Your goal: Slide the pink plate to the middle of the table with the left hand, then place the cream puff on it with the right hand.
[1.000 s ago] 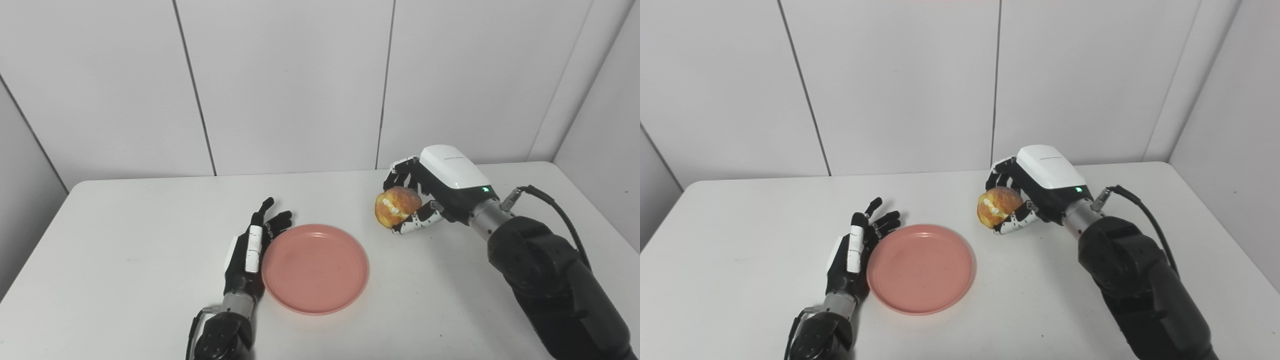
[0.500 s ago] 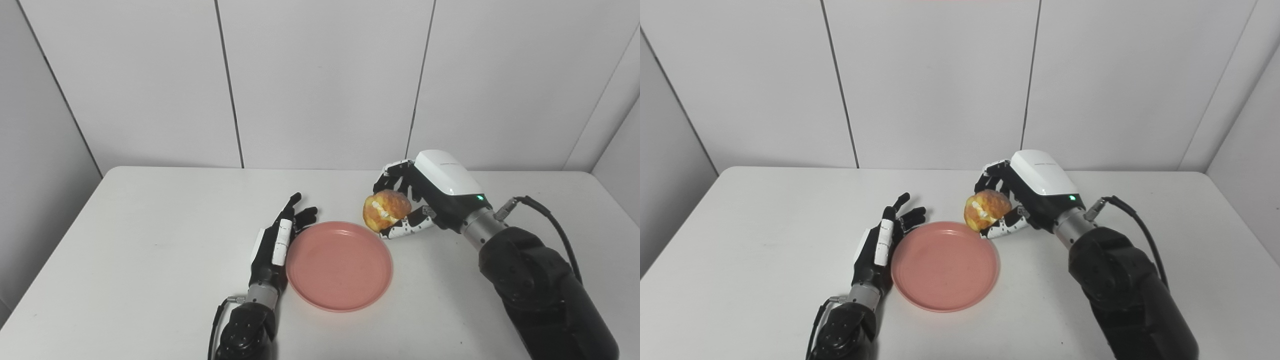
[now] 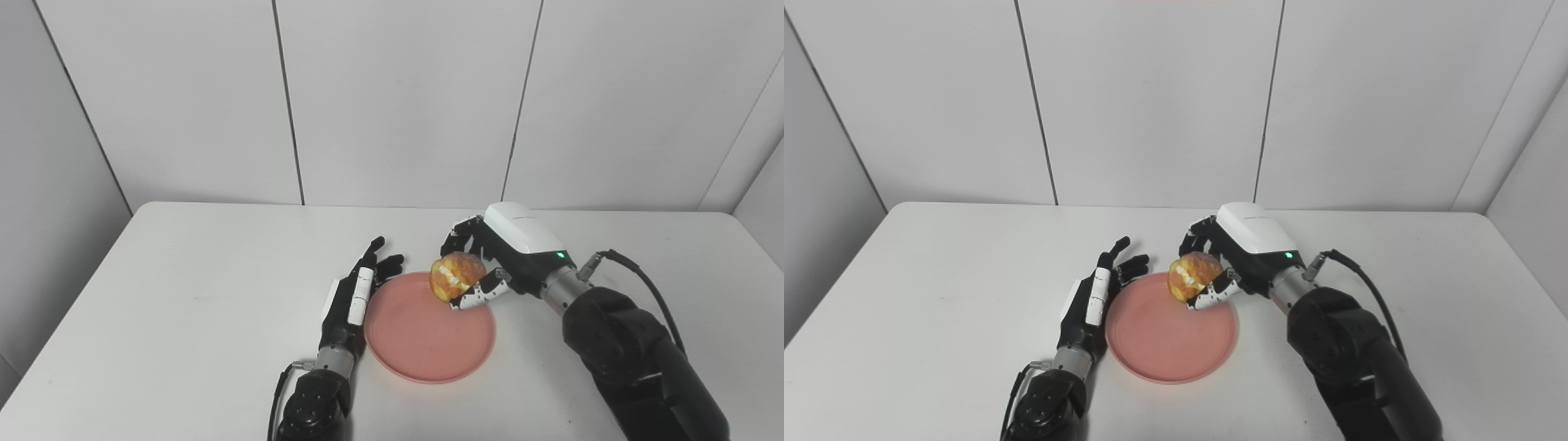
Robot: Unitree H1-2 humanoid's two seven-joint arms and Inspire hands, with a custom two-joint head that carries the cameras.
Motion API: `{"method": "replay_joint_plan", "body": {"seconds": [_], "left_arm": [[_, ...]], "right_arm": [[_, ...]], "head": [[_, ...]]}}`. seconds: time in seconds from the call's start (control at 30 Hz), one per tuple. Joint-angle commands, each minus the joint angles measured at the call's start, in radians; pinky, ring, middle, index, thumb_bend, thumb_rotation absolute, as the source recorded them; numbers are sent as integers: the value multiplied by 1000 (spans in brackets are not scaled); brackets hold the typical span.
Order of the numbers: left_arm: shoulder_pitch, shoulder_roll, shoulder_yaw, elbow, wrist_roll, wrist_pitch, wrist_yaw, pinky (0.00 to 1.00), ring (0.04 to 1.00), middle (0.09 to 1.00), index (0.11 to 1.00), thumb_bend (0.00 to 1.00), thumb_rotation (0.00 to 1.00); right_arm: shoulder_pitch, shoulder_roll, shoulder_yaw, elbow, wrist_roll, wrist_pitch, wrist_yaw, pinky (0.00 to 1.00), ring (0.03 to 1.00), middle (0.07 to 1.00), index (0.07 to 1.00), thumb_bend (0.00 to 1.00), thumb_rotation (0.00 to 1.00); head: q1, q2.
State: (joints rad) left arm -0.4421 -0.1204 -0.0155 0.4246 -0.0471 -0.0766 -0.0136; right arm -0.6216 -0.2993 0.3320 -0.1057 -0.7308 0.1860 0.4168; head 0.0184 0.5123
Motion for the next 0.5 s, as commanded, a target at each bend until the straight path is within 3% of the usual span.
{"method": "replay_joint_plan", "body": {"seconds": [0.0, 0.2, 0.3, 0.4, 0.47], "left_arm": [[39, -13, 1, 26, -7, 69, 8, 798, 800, 784, 890, 791, 982], [43, -15, 2, 24, -4, 71, 13, 787, 792, 777, 893, 795, 977], [43, -15, 0, 23, 0, 71, 15, 789, 795, 778, 896, 796, 983], [41, -16, -3, 25, 1, 71, 16, 776, 791, 784, 893, 792, 991], [40, -17, -2, 27, -1, 70, 17, 777, 794, 784, 893, 792, 989]], "right_arm": [[-45, 9, -3, -2, -5, -2, -15, 422, 453, 539, 449, 515, 0], [-50, 27, 35, 66, -32, 7, 3, 448, 451, 531, 465, 516, 0], [-53, 36, 52, 104, -31, -14, -5, 433, 459, 532, 458, 516, 0], [-52, 47, 56, 136, -10, -33, -19, 350, 432, 520, 484, 517, 0], [-51, 52, 56, 152, -5, -30, -22, 358, 434, 515, 484, 518, 0]], "head": [[1, 1], [-2, 7], [-2, 9], [-2, 10], [-2, 11]]}}
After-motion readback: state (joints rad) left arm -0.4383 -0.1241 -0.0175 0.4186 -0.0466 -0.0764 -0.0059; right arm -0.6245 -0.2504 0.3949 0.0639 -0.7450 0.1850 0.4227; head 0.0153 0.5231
